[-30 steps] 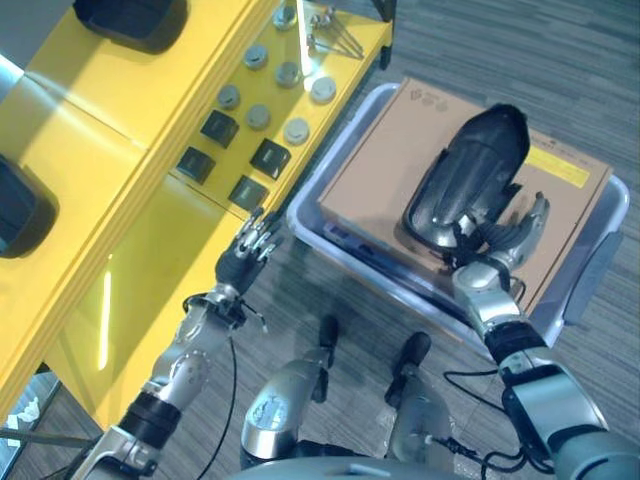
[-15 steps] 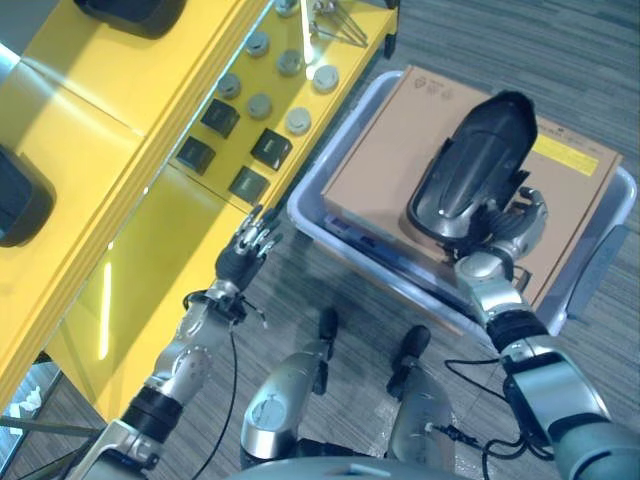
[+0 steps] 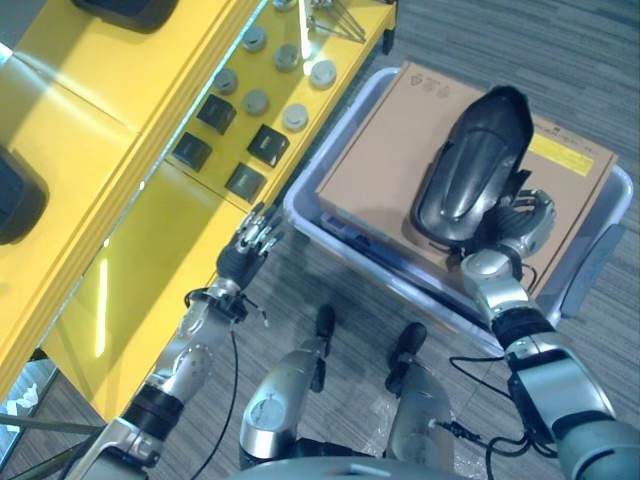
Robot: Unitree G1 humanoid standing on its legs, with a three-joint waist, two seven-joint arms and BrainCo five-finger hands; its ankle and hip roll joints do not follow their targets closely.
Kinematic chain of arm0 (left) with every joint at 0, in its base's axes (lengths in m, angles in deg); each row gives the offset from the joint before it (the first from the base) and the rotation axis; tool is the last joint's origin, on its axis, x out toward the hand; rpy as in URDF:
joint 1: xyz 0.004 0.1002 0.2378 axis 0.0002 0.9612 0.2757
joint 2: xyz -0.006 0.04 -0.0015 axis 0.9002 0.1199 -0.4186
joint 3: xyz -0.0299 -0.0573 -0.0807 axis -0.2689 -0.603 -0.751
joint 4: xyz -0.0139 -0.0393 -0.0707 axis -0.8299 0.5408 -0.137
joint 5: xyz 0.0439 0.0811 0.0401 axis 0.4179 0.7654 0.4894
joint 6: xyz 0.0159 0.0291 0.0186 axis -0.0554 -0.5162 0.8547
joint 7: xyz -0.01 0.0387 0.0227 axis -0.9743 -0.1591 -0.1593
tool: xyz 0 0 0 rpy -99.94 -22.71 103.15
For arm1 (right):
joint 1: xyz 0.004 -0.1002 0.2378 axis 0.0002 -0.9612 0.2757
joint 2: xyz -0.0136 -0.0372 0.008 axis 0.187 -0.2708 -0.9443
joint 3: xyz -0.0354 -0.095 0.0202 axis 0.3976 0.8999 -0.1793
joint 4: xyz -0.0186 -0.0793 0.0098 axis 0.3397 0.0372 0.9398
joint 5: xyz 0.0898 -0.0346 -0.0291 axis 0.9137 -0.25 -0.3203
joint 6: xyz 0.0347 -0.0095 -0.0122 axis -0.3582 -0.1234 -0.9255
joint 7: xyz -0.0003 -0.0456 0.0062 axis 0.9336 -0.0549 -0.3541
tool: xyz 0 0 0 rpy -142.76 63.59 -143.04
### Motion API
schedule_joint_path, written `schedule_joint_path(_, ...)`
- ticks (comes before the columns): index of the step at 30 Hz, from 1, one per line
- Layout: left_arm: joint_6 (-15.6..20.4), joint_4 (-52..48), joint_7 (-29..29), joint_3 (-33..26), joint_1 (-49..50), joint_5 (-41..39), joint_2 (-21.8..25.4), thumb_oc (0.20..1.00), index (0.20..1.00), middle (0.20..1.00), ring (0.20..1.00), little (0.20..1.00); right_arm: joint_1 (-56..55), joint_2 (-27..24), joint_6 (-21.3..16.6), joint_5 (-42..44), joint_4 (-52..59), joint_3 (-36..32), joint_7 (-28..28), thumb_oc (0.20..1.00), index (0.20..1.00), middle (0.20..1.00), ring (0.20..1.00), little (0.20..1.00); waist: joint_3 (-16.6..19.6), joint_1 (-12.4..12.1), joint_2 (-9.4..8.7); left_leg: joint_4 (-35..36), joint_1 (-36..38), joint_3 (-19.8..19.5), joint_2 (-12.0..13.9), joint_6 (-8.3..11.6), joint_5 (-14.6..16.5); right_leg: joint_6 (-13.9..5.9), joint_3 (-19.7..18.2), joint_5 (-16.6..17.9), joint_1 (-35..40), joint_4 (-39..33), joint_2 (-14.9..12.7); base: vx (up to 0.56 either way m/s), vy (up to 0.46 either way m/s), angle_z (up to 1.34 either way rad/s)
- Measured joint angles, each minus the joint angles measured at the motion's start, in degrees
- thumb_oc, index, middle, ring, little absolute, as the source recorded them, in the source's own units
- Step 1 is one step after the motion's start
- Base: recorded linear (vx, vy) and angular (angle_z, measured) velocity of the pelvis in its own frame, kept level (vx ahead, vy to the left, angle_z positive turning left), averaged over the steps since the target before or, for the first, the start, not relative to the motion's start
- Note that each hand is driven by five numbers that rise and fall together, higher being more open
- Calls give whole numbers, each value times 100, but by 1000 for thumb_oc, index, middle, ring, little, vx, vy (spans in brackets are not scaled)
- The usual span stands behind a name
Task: Move parts from the plastic box to the shelf.
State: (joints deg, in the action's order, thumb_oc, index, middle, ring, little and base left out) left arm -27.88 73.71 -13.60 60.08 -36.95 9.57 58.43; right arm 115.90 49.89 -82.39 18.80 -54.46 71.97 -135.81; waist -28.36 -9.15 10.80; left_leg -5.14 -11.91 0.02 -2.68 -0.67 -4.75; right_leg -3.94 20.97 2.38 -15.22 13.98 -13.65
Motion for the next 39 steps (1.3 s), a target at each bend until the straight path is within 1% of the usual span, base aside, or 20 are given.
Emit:
schedule_joint_path(3,1,-59,-6,-10,9,1,27,1000,1000,1000,1000,1000,-119,-1,-16,60,355,-4,62,200,200,200,200,200,-3,11,-5,13,38,4,10,1,-3,-6,5,13,42,-27,17,27,-47,-1)
schedule_joint_path(4,-3,-92,-11,-34,23,2,36,1000,1000,1000,1000,1000,-255,-6,-14,73,693,-20,130,200,200,200,200,200,-7,10,-10,29,87,3,15,1,-2,-7,8,12,95,-46,26,43,-49,-1)
schedule_joint_path(7,-66,-633,-60,-443,207,1,154,1000,1000,1000,1000,1000,-725,-7,-55,45,2085,-28,398,200,200,200,200,200,-25,5,-53,62,399,-2,41,16,57,-20,26,6,450,-175,81,122,-76,0)
schedule_joint_path(8,-164,-832,-129,-711,358,3,163,1000,1000,1000,1000,1000,-1009,-17,-78,42,2659,-118,524,200,200,200,200,200,-29,10,-98,168,742,0,57,32,99,-63,28,-21,786,-280,110,198,-73,-5)
schedule_joint_path(9,-182,-950,-134,-844,477,5,181,1000,1000,1000,1000,1000,-1164,-14,-110,32,2882,-144,546,200,200,200,200,200,16,24,-169,221,920,9,60,82,177,-93,22,-59,939,-304,113,210,-67,-7)
schedule_joint_path(11,-350,-1015,-144,-1004,570,53,207,1000,1000,1000,1000,1000,-1415,5,-162,-32,3080,-470,647,200,200,200,200,200,193,37,-340,240,1071,19,66,85,251,-106,19,-77,1111,-366,130,171,-69,-5)
schedule_joint_path(12,-506,-1014,-142,-1019,650,77,226,1000,1000,1000,1000,1000,-1591,23,-161,-47,3082,-602,685,200,200,200,200,200,397,40,-471,260,1160,39,79,68,268,-92,15,-31,1247,-506,171,135,-92,-6)
schedule_joint_path(14,-659,-1005,-137,-1008,694,187,224,1000,1000,1000,1000,1000,-1724,30,-161,-50,3066,-672,739,200,200,200,200,200,616,62,-573,341,1282,70,101,59,265,-114,22,27,1395,-686,217,131,-114,-7)
schedule_joint_path(16,-814,-963,-135,-987,695,365,224,1000,1000,1000,1000,1000,-1797,87,-158,-58,3067,-665,746,200,200,200,200,200,647,91,-576,383,1498,75,118,72,272,-116,57,90,1704,-899,287,67,-93,2)
schedule_joint_path(19,-879,-912,-215,-970,695,706,236,1000,1000,1000,1000,1000,-1955,178,-154,-124,3088,-643,746,200,200,200,200,200,920,98,-586,435,1549,67,150,93,288,-108,113,115,1806,-1052,347,43,-72,4)
schedule_joint_path(21,-951,-959,-270,-900,560,897,293,1000,1000,1000,1000,1000,-1957,194,-153,-280,3094,-610,747,200,200,200,200,200,943,121,-582,437,1646,69,169,97,292,-100,122,166,1953,-1174,390,48,-85,0)
schedule_joint_path(24,-1172,-972,-288,-531,67,1077,309,1000,1000,1000,1000,1000,-1956,212,-152,-417,3094,-331,789,200,200,200,200,200,1193,199,-593,478,1697,130,185,128,325,-121,65,210,2038,-1276,415,54,-97,-10)
schedule_joint_path(26,-1432,-967,-218,-258,-335,1076,280,1000,1000,1000,1000,1000,-1950,226,-117,-492,3082,-172,828,200,200,200,200,200,1261,266,-623,510,1809,162,193,110,320,-110,-1,267,2137,-1355,447,31,-79,-15)
schedule_joint_path(29,-1681,-894,-111,105,-888,1058,32,1000,1000,1000,1000,1000,-1947,286,-91,-514,3071,98,1031,200,200,200,200,200,1524,372,-719,611,1831,183,208,143,337,-118,-37,271,2128,-1388,470,27,-74,-12)
schedule_joint_path(30,-1841,-879,13,289,-1074,1014,-212,1000,1000,1000,1000,1000,-1924,385,-90,-515,2992,289,1058,200,200,200,200,200,1691,485,-779,638,1897,261,228,137,324,-115,-120,300,2144,-1448,509,21,-75,-28)
schedule_joint_path(32,-1945,-776,157,454,-1208,942,-405,1000,1000,1000,1000,1000,-1884,488,-81,-507,2849,406,1051,200,200,200,200,200,1831,576,-801,635,1912,331,243,113,312,-90,-187,349,2145,-1503,541,15,-70,-23)
schedule_joint_path(34,-1957,-531,379,530,-1341,941,-584,1000,1000,1000,1000,1000,-1838,515,4,-500,2729,436,1027,200,200,200,200,200,1897,643,-800,634,1914,367,258,112,309,-76,-217,380,2146,-1550,564,5,-50,-11)
schedule_joint_path(36,-1970,-302,591,559,-1400,944,-689,1000,1000,1000,1000,1000,-1726,544,52,-497,2540,470,1023,200,200,200,200,200,1918,640,-799,633,1943,469,290,113,310,-59,-316,415,2143,-1601,604,-1,-55,-23)
schedule_joint_path(37,-1971,-91,828,570,-1415,1027,-747,1000,1000,1000,1000,1000,-1631,597,67,-498,2411,516,1024,200,200,200,200,200,1930,721,-801,636,1946,482,317,118,313,-49,-334,431,2145,-1643,636,3,-57,-20)
schedule_joint_path(39,-1970,149,1032,573,-1487,1182,-823,1000,1000,1000,1000,1000,-1612,605,159,-497,2392,585,1038,200,200,200,200,200,1942,736,-802,636,1948,516,348,133,319,-30,-374,455,2144,-1684,674,3,-41,-12)
